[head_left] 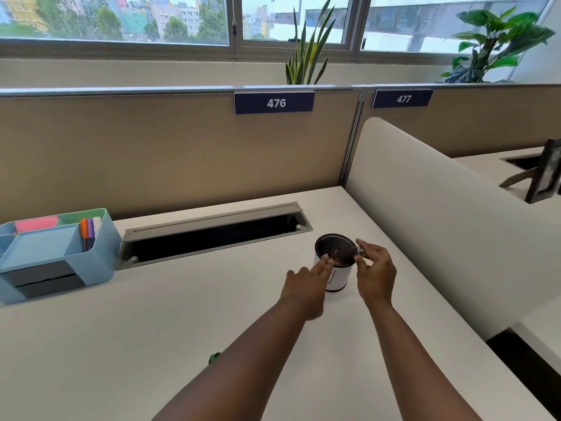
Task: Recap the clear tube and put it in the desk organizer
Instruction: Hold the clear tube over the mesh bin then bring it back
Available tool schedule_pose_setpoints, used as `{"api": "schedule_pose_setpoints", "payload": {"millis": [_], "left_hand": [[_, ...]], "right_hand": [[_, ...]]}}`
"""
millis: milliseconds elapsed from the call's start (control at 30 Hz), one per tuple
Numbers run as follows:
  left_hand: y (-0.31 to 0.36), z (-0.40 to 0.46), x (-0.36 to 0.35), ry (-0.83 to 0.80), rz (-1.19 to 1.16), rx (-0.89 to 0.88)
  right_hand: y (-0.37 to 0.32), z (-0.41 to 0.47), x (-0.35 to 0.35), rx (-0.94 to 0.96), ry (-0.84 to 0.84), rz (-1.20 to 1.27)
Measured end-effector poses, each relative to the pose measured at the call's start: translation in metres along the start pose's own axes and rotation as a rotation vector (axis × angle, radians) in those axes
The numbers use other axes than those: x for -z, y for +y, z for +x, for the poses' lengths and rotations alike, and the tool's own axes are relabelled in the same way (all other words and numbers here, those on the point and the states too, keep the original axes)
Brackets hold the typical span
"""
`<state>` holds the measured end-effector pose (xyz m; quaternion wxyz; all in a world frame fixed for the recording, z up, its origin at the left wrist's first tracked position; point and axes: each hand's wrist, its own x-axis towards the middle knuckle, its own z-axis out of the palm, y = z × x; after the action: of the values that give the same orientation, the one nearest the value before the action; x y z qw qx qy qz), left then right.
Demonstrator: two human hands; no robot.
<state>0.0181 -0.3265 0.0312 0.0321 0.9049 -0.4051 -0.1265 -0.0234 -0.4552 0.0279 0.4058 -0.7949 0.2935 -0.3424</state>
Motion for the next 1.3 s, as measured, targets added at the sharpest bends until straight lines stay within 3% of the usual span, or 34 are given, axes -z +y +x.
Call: {"api": "schedule_pose_setpoints", "payload": {"millis": [433, 600, 733, 833, 967, 1133, 1233, 1300], "left_hand": [[0.001, -0.001, 0.0, -0.047, -0.051, 0.008], [-0.006, 0.0, 0.002, -0.055, -0.15, -0.02], [-0.009, -0.007, 0.011, 0.192, -0.467, -0.005], [-0.013, -0.021, 0.022, 0.322, -0.91, 0.116], [-0.028, -0.047, 0.031, 0.369, -1.511, 0.222], [-0.062, -0.082, 0.034, 0.586, -1.619, 0.31], [-0.088, -0.108, 0.037, 0.702, -1.518, 0.343], [-0.105, -0.123, 0.04, 0.753, -1.436, 0.34]], "right_hand": [[0.0, -0.003, 0.004, -0.003, 0.073, 0.086], [-0.012, -0.01, 0.004, -0.227, 0.135, 0.332], [-0.033, -0.017, 0.006, -0.448, 0.083, 0.735], [-0.056, -0.031, 0.004, -0.598, -0.102, 0.945], [-0.081, -0.056, -0.014, -0.683, -0.301, 1.057], [-0.096, -0.09, -0.042, -0.657, -0.569, 0.915], [-0.095, -0.112, -0.059, -0.541, -0.671, 0.633], [-0.088, -0.126, -0.069, -0.363, -0.719, 0.358]]}}
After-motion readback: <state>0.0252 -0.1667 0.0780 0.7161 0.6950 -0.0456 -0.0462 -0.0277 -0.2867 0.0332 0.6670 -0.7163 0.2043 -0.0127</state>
